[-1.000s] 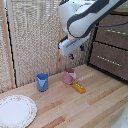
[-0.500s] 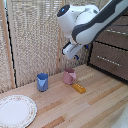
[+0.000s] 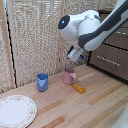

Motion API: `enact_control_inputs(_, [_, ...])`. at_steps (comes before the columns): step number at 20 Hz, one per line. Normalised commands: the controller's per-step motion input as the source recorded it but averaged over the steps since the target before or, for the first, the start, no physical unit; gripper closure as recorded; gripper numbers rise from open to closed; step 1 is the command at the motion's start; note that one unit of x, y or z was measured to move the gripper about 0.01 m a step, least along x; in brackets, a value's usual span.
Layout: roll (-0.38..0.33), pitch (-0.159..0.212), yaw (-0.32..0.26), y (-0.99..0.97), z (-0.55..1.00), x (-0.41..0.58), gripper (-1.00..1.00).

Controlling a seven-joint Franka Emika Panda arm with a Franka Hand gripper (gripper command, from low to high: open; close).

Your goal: Please adjust your gripper to match the height of the lower drawer handle. Progress your gripper onward until it happens to touch the drawer handle. Now, firmly take hold of it with your gripper, then steadily retract it to swing the drawer wide open.

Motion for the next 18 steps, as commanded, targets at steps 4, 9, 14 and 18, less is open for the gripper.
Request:
enact_control_inputs(4, [-0.276,-0.005,0.113,-0.51,-0.22,0.006,-1.00])
enact_control_inputs(9, [-0.276,0.000,0.089,-0.56,-0.23,0.000,-1.00])
enact_control_inputs(14, [-0.292,0.000,0.055,-0.56,-0.19,-0.059,-1.00])
enact_control_inputs(18, [-0.288,0.000,0.044,-0.50,-0.25,-0.114,-1.00])
